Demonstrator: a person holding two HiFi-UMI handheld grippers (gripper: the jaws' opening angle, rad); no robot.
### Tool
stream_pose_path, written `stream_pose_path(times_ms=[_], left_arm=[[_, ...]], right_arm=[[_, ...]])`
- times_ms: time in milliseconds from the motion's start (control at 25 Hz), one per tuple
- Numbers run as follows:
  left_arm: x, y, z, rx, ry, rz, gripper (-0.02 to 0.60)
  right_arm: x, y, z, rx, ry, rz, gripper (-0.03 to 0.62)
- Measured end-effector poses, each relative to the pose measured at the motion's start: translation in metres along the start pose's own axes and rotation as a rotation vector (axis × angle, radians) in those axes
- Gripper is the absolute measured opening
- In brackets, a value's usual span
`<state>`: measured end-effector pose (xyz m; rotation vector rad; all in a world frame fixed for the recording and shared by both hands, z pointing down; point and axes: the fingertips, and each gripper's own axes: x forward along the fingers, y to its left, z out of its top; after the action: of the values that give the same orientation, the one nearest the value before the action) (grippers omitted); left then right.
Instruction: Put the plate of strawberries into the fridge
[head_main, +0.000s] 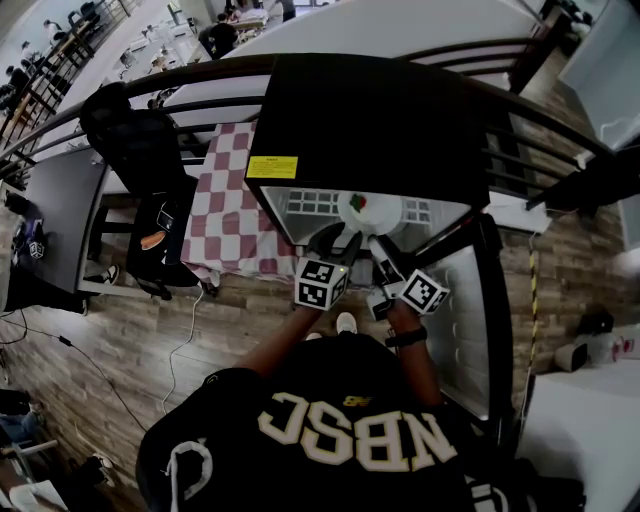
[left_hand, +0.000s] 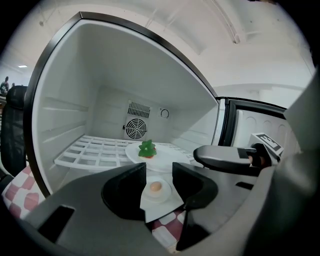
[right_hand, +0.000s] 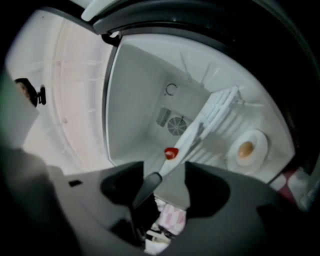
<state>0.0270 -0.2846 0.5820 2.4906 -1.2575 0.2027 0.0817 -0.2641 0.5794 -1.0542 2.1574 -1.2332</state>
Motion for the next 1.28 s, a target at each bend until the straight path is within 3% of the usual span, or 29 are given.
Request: stream_pose_path(times_ms=[120,360,560,640,840,960,1280], left_arm=[[0.000,0.000,-0.001,-0.008,-0.001,-0.002,0.175],[0.000,-0.003,0.000,0.006,-0.007,-0.025,0.171],[0.000,-0.003,-0.001,-0.001,-0.007,-0.032,0.160],[0.001,-0.003,-0.002,-0.001,-0.004,-0.032,0.155],[0.006,0.003,-0.003,0.033,0.005,-0.022,0.137],[0.011,0.005,-0.004,0.075,0.020,-0.011,0.130],[0.024,0.012,-0.004,0.045,0.052,-0.010,0.114]], right_arm=[[-0.012,-0.001,0.003,-0.099,-0.011,-0.043,0.249],[-0.021,0.002,0.006,-0.550,0.018,-0.203,0.247],[-0.017,0.002,0.011,-0.737,0.031,-0.306,0.210],[-0.017,-0.007,0.012,-0.763,0.044,-0.361,0.139],[-0.015,-0.012,0.022,-0.758,0.011,-0.383,0.075],[-0.007,-0.007,0.026,-0.783,0.007,-0.368,0.063],[0.015,-0.014,0.028,-0.793,0.041,-0.361,0.052]])
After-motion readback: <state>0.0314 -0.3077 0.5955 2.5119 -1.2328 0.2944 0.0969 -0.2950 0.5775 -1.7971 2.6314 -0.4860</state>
